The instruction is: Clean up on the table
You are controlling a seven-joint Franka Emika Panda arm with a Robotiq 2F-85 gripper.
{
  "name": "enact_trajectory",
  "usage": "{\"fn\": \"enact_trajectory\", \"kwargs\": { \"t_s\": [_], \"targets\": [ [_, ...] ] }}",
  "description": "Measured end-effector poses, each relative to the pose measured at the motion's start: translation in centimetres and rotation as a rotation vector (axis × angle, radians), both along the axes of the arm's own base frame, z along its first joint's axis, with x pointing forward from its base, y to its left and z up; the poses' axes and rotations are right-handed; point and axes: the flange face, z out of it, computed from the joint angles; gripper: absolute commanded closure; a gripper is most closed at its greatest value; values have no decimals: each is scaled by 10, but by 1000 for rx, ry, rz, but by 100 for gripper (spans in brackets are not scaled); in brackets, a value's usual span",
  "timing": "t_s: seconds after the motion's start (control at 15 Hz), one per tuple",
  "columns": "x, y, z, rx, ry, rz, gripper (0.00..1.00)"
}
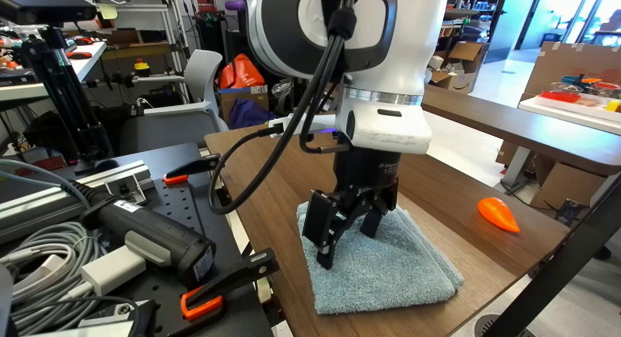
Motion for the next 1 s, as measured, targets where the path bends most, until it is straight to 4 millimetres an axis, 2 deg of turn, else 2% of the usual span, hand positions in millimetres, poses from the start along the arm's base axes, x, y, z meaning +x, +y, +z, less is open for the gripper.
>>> {"fn": "enact_trajectory", "kwargs": {
  "t_s": [0.4,0.53,0.8,1.0],
  "targets": [
    [5,-6,-1,-8,-8,-27,0],
    [16,-23,-2,-12,-28,-68,0],
    [41,-77,-7,25,-36,-216,0],
    [56,-99,-12,76,-25,-300,0]
  ]
}}
